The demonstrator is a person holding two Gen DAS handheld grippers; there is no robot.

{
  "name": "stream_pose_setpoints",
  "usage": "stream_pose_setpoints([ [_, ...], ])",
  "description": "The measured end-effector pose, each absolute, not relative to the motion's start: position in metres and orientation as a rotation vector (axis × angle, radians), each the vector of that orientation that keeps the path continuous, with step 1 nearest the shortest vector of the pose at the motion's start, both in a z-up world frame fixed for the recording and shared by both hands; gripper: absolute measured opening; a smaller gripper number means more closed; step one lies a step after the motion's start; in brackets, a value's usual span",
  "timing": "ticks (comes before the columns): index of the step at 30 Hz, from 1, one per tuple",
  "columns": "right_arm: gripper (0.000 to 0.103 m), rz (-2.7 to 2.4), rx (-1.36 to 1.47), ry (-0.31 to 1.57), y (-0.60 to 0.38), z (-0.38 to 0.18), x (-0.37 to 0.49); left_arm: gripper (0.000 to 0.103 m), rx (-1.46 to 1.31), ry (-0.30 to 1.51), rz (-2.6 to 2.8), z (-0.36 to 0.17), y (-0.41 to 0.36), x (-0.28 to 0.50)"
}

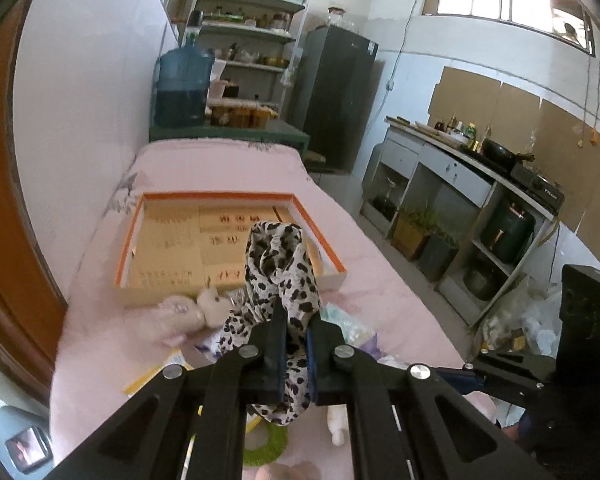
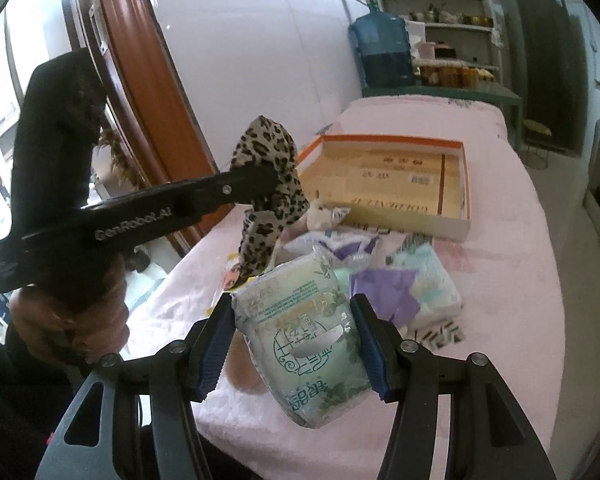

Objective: Organize soft objects
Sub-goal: 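Lift the diaper pack with the right gripper while the left gripper grasps the leopard scrunchie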

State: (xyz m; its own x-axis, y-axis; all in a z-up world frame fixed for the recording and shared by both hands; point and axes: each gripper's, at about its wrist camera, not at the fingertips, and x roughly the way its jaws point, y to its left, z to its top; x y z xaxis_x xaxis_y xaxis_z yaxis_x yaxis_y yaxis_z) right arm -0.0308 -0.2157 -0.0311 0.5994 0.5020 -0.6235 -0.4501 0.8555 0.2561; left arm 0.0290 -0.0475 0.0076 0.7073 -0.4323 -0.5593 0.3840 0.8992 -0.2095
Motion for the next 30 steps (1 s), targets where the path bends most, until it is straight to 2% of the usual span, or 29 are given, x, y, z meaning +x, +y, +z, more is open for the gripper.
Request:
stream_pose_setpoints([
  [15, 0.059, 0.531, 0.025, 0.621, -0.209, 0.019, 0.018, 0.008, -0.044, 0.575, -0.286, 0.046, -0.032, 0.06],
  [30, 0.059, 0.427, 0.024, 0.575, -0.206, 0.06, 0.106, 0.008, -0.091, 0.587, -0.171, 0.051, -0.015, 0.125],
])
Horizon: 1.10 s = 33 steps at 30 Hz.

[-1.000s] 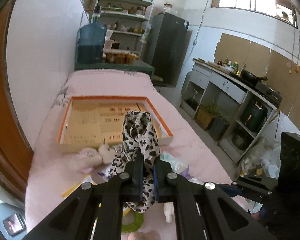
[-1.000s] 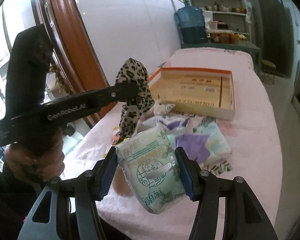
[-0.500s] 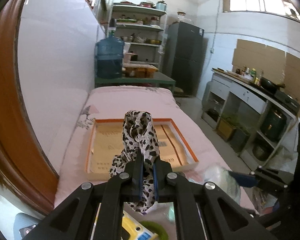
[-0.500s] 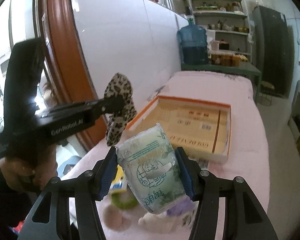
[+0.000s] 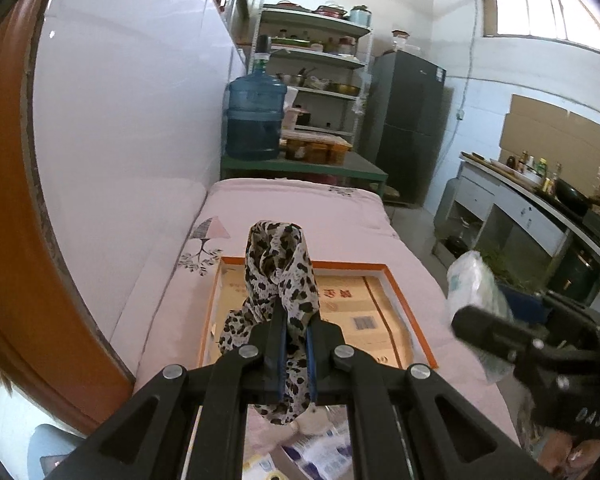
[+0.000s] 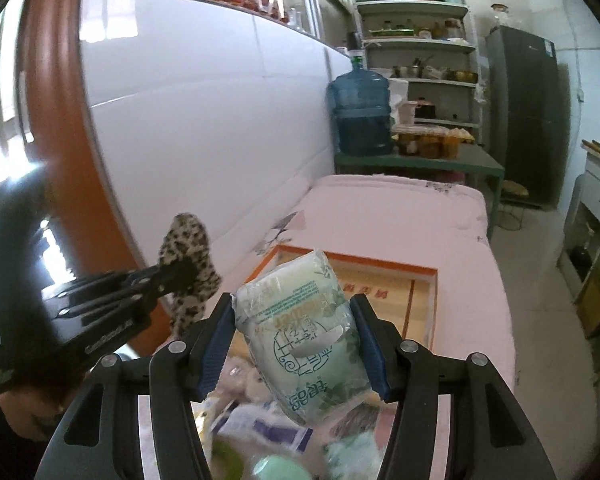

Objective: Organize soft objects
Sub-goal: 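Carry both items over the box lid and lower them inside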

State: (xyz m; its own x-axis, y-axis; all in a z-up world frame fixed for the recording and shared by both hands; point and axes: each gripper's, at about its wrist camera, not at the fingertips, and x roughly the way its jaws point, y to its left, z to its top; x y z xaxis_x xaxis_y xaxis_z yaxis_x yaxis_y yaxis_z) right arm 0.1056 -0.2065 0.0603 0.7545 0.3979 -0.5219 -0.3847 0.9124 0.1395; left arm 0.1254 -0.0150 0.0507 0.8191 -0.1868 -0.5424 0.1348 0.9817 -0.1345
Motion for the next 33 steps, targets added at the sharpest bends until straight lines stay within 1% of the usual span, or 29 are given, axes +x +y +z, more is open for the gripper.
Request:
stream_pose_setpoints([
  [14, 0.059, 0.36, 0.043, 0.627, -0.207, 0.052, 0.19, 0.008, -0.092, 0.622, -0.118, 0.03, -0.007, 0.184],
  [26, 0.059, 0.319, -0.006, 0.672, -0.198, 0.028, 0.252, 0.008, -0.076, 0.685, -0.091, 0.001, -0.007, 0.233],
  [33, 0.059, 0.307, 0.021, 0.71, -0.205, 0.011, 0.278, 0.008, -0.067, 0.729, -0.08, -0.018, -0.01, 0.254],
])
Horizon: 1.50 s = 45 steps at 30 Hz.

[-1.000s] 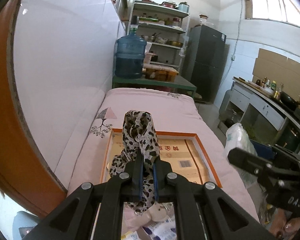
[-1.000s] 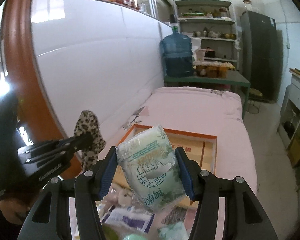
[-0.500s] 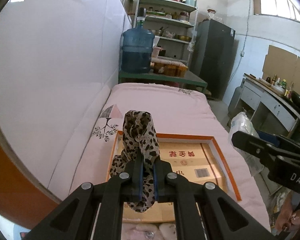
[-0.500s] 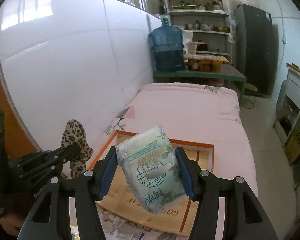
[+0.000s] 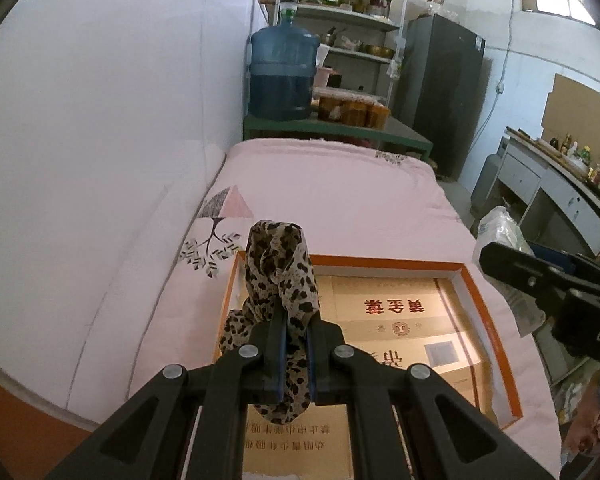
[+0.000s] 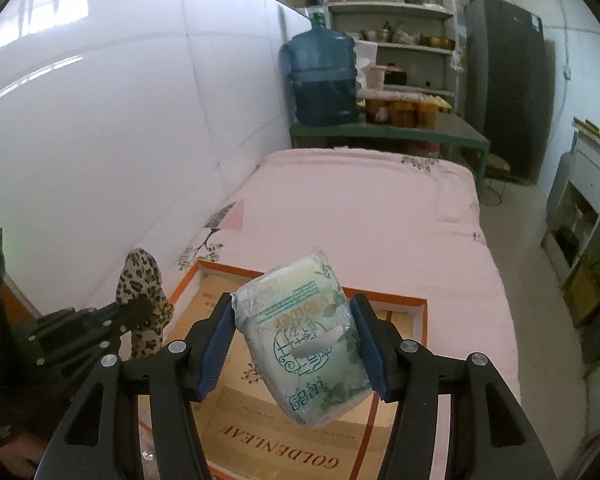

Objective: Organize soft objects
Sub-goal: 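Carry both items over the box lid and lower them inside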

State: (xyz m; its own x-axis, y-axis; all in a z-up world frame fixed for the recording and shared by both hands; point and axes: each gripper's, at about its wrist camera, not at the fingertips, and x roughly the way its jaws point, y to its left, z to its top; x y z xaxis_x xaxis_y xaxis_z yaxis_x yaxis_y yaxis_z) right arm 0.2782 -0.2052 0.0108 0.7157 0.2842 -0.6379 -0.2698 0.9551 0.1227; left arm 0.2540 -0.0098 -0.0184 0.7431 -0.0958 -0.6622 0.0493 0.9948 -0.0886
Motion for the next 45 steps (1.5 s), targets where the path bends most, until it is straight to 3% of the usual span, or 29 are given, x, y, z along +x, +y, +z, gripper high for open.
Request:
stream_pose_setpoints([
  [45, 0.06, 0.292, 0.019, 0.976, -0.203, -0.098, 0.347, 0.008, -0.021, 0.97, -0.111, -0.097, -0.023, 0.325],
])
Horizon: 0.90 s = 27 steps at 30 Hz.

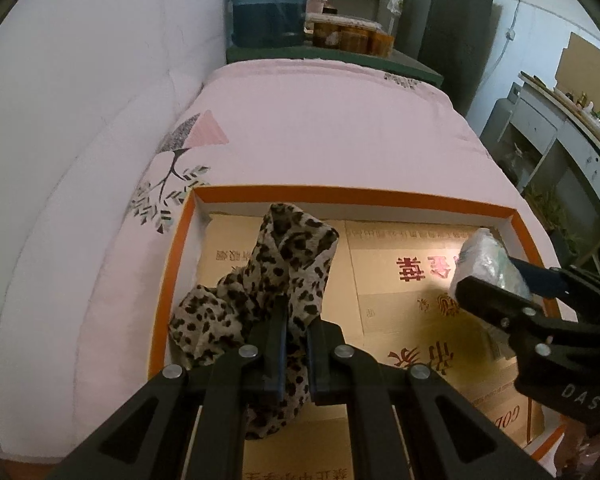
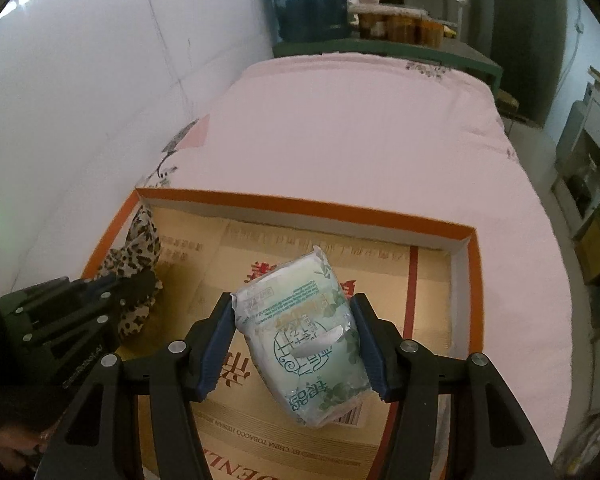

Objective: Organize soft objects
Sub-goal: 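Carry both items over the box lid and lower them inside, then open both grippers to release the items and withdraw from the box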

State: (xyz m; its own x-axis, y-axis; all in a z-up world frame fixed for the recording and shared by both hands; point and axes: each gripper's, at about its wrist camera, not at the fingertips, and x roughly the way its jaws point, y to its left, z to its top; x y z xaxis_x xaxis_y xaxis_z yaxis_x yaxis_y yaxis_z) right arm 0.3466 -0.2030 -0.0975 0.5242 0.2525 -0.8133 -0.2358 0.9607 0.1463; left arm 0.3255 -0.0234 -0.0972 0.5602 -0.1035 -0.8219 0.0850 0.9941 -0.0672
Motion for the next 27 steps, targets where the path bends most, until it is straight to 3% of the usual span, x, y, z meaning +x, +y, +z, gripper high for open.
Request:
stream_pose_setpoints([
  [5, 0.061, 0.295, 0.042, 1.005, -0.205, -0.109, 0.348, 0.013, -0.017, 0.974, -0.128, -0.099, -0.025, 0.325],
  [10, 0.063, 0.297, 0.036, 1.01, -0.205, -0.11, 0.348, 0.033, -0.013, 0.985, -0.164, -0.1, -0.029, 0.326],
  [12, 0.065, 0.298, 0.035, 1.012, -0.205, -0.111, 0.347, 0.046, -0.002, 0.983, -0.174, -0.099, -0.032, 0.324],
  [20, 0.07, 0.292, 0.092, 1.03, -0.216, -0.114, 0.343, 0.064, -0.017, 0.929, -0.175, -0.083, -0.03, 0.314],
  [27, 0.072, 0.292, 0.115, 1.021, -0.224, -0.106, 0.335, 0.064, -0.018, 0.873, -0.145, -0.067, -0.024, 0.303],
])
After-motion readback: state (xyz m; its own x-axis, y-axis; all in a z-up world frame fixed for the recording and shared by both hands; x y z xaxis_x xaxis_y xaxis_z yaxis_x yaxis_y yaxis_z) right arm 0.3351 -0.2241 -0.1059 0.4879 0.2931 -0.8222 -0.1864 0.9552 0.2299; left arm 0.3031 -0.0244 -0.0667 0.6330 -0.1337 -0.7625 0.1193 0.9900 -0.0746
